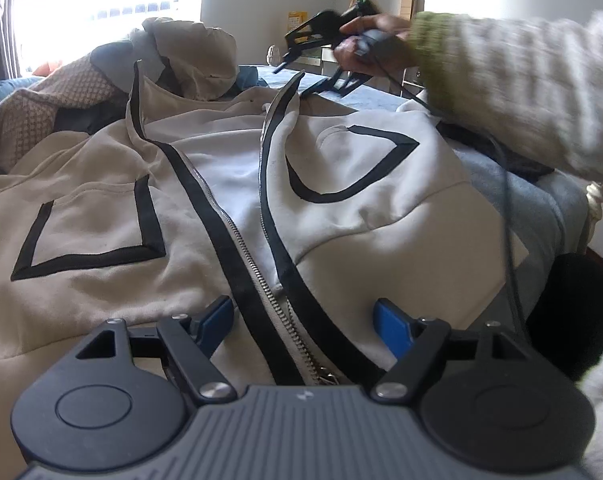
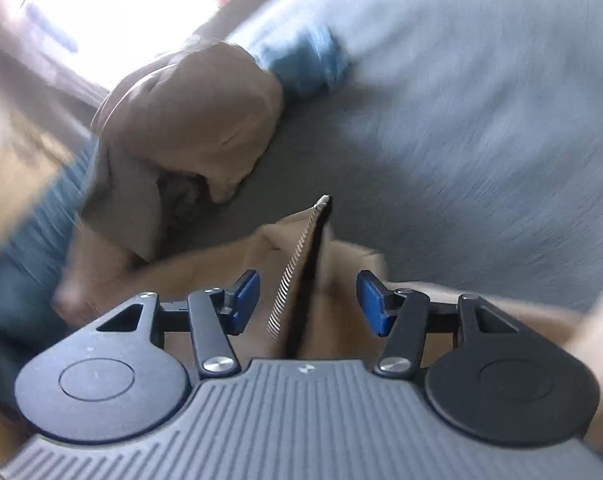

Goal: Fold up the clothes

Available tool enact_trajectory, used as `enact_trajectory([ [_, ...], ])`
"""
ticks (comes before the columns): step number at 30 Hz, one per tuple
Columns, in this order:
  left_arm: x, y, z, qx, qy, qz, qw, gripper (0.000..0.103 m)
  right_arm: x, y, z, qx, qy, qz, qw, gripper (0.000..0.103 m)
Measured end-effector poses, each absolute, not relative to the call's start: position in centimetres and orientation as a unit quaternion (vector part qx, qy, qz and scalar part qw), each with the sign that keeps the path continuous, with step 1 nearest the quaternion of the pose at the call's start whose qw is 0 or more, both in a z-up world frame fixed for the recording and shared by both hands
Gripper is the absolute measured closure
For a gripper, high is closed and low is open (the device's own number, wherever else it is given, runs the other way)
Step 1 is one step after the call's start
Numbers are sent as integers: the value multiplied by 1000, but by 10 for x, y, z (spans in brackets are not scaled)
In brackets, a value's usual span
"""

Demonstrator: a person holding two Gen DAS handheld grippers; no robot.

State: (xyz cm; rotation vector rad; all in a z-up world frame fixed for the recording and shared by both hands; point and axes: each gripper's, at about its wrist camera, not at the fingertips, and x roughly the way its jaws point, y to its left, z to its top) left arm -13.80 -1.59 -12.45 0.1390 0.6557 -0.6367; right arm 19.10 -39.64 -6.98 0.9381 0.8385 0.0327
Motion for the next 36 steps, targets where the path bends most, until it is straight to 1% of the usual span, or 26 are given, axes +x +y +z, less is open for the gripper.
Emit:
enact_trajectory([
  [1, -138, -15, -125, 64, 317, -308, 895, 25, 199, -402, -79, 471, 392, 10, 790, 50],
  [2, -137, -14, -124, 61, 317, -310, 894, 25, 205, -402, -82, 473, 391, 4, 789, 58],
  [3, -137, -14, -125, 60, 317, -311, 894, 25, 209, -397, -79, 452, 393, -3, 801, 69],
  [4, -137, -13, -125, 58, 317, -312, 894, 25, 213, -392, -76, 428, 394, -10, 813, 97],
  [7, -135, -9, -124, 49, 318, -318, 892, 25, 210, -351, -37, 272, 364, 0, 891, 98],
  [9, -133, -7, -124, 42, 320, -321, 890, 25, 193, -300, -6, 81, 309, 14, 947, 98],
  [10, -132, -6, -124, 38, 321, -322, 890, 25, 186, -272, -4, -21, 291, 9, 956, 98],
  [12, -131, -6, -125, 30, 323, -324, 889, 25, 175, -215, -7, -223, 255, -9, 941, 98],
  [13, -131, -5, -125, 28, 323, -324, 889, 25, 178, -206, -6, -219, 263, 4, 940, 98],
  [15, -131, -4, -124, 23, 323, -325, 888, 25, 186, -198, -3, -155, 296, 41, 942, 98],
  [18, -131, 1, -124, 6, 325, -328, 887, 25, 198, -179, 4, -103, 308, 61, 944, 98],
  [23, -128, 11, -124, -31, 332, -336, 881, 26, 236, -146, -23, -115, 352, 44, 928, 98],
  [24, -128, 13, -124, -38, 333, -338, 880, 26, 240, -142, -28, -107, 361, 39, 926, 98],
  [27, -129, 17, -124, -47, 336, -340, 877, 26, 254, -147, -47, -40, 382, 50, 922, 94],
  [30, -131, 17, -124, -46, 334, -340, 878, 26, 270, -152, -65, 19, 408, 48, 912, 86],
  [31, -133, 17, -124, -45, 333, -340, 878, 26, 274, -154, -69, 36, 415, 44, 908, 80],
  [32, -134, 18, -125, -45, 331, -341, 879, 26, 274, -157, -68, 52, 414, 47, 908, 74],
  [35, -134, 19, -127, -47, 329, -344, 878, 26, 264, -171, -49, 105, 387, 74, 913, 63],
  [36, -133, 20, -127, -48, 329, -345, 878, 26, 258, -175, -38, 120, 371, 86, 917, 61],
])
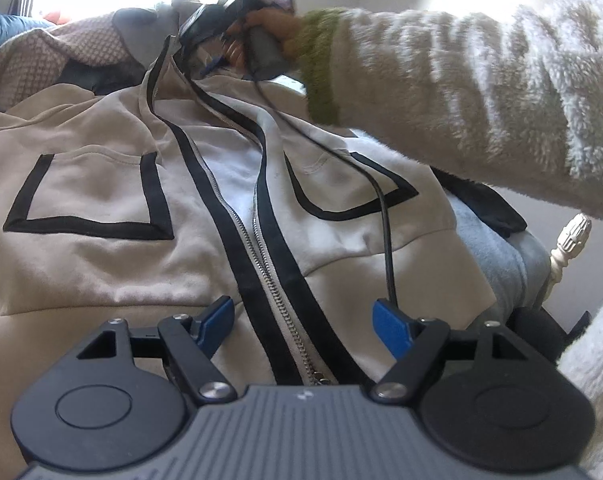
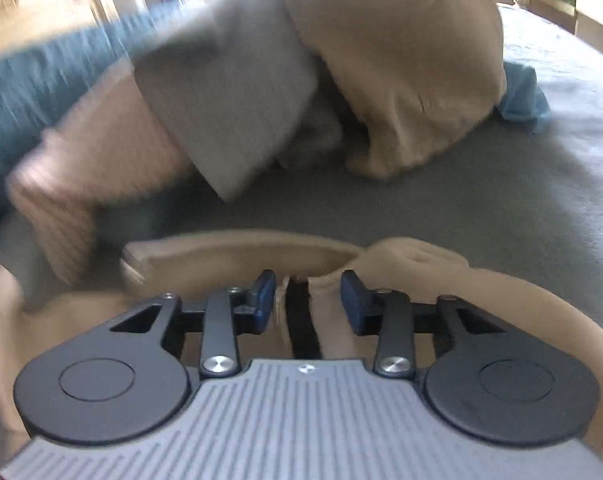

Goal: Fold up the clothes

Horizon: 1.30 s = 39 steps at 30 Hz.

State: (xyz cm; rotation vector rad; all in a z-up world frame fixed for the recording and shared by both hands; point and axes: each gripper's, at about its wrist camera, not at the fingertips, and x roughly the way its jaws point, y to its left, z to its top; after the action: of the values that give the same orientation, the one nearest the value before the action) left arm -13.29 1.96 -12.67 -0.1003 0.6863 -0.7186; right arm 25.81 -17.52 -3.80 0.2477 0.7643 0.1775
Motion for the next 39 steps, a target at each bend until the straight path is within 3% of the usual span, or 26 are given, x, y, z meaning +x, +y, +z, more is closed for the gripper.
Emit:
enact_trajectory([
  [4, -131, 21, -127, -52, 331, -347, 876, 26, 238, -188, 8, 164, 321, 127, 924, 53],
  [8, -133, 22, -126, -56, 330, -346, 876, 26, 221, -177, 22, 155, 353, 176, 906, 53],
  [13, -135, 25, -124, -60, 329, -351, 874, 26, 195, -145, -29, 68, 451, 199, 867, 56],
  [17, -133, 29, -123, -72, 335, -353, 871, 26, 193, -144, -73, 98, 490, 203, 842, 72],
  [22, -134, 32, -123, -72, 337, -348, 872, 26, 202, -151, -88, 189, 482, 236, 822, 84],
  [32, -119, 52, -92, -38, 271, -301, 914, 25, 192, -178, -97, 286, 443, 270, 806, 82],
  [39, -50, 68, -87, -79, 289, -241, 923, 27, 196, -185, -101, 338, 392, 275, 811, 81],
])
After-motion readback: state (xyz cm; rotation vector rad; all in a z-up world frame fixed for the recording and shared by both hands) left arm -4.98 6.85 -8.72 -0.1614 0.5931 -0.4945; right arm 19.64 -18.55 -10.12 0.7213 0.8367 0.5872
